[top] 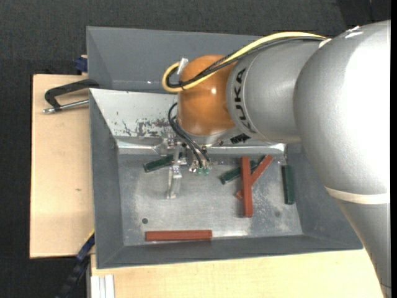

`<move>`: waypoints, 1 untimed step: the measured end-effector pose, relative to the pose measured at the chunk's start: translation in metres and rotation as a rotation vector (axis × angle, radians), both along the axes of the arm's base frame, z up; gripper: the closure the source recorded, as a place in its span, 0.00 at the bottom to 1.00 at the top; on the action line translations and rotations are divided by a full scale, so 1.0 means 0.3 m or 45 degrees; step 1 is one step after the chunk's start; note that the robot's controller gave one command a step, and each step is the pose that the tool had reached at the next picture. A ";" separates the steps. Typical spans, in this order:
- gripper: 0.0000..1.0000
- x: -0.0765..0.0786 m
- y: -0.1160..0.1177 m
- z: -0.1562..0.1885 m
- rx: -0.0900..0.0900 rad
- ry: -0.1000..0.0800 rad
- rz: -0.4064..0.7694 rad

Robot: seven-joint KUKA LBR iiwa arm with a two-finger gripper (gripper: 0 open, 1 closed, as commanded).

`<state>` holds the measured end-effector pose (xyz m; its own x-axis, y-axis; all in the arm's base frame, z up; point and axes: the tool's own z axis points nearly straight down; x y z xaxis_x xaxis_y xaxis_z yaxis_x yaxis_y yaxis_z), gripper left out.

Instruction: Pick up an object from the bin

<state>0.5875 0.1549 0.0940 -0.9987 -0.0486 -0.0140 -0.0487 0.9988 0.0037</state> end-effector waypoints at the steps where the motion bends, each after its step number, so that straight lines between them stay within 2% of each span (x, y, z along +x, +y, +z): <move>1: 0.00 0.030 -0.013 0.019 -0.005 0.020 0.049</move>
Offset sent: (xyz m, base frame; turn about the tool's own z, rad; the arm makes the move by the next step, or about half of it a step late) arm 0.0075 0.0018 0.0060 0.0352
